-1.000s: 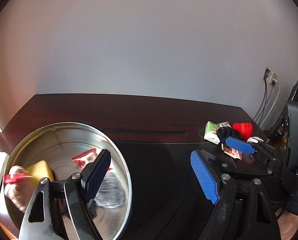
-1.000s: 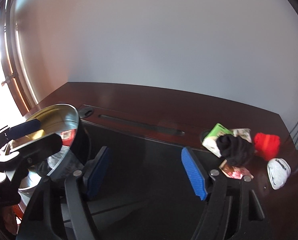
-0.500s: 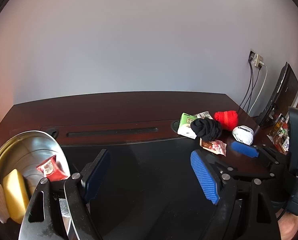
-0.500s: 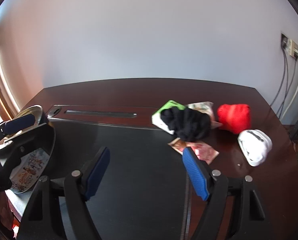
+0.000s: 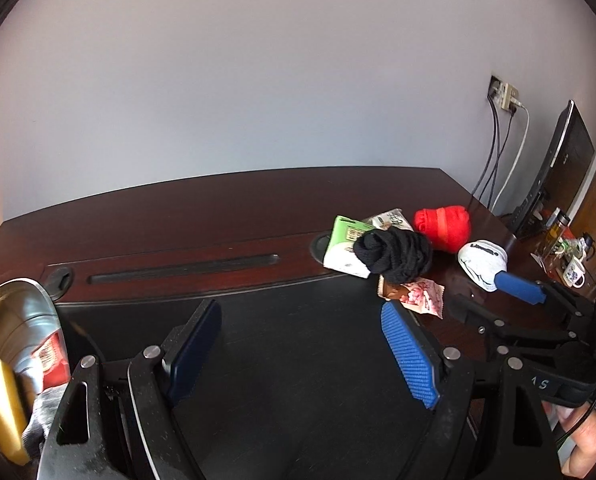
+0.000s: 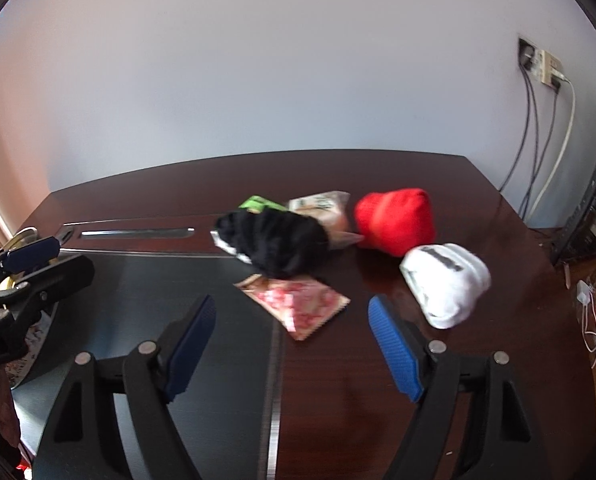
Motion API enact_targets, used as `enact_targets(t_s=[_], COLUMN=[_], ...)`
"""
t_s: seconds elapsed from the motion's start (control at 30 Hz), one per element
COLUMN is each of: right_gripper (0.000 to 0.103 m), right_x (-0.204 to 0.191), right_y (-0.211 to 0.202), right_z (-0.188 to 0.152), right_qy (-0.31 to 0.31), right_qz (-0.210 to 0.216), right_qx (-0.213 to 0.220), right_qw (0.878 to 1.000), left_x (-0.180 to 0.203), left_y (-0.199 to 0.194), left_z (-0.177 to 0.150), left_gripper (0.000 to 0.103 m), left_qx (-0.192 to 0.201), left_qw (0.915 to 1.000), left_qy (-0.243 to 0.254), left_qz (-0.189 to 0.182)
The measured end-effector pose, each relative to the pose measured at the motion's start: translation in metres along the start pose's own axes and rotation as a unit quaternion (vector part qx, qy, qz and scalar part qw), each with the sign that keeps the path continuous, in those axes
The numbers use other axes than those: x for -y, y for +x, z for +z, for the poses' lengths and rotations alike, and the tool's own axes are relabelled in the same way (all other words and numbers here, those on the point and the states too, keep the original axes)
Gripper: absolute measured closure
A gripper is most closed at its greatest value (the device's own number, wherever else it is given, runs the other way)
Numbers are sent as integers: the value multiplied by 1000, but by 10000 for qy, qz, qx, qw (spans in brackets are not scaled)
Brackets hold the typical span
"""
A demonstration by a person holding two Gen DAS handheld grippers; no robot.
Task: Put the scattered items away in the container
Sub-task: 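Move both grippers back from the bin toward the items on the desk, then grasp the black knit cap with the left gripper while the right grasps the white sock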
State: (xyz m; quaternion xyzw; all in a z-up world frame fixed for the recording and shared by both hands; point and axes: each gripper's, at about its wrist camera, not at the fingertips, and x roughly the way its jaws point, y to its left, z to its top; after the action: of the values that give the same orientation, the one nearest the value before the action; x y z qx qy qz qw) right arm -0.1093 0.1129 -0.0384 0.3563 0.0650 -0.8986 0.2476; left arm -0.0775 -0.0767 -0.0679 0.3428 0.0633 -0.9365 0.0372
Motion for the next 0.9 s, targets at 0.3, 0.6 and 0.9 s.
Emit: enact_targets(t_s=[0.3,0.6,0.9], right_gripper=[19,18,16], right_x=[46,90,113], right_y=[10,22,42], right_z=[4,15,17], right_qy=[237,481,528], right_qz=[-306,-494,-626], right_qx=[-84,-165,-358], right_qw=[9992,9975,9960], left_x=[27,52,65], left_y=[41,72,99], left_z=[6,16,19], left_gripper=[19,19,19], left_qx=[-283,-455,-647], left_qw=[9991,9969,9948], left_qy=[186,228,271], left_qz=[-245,-601,-737])
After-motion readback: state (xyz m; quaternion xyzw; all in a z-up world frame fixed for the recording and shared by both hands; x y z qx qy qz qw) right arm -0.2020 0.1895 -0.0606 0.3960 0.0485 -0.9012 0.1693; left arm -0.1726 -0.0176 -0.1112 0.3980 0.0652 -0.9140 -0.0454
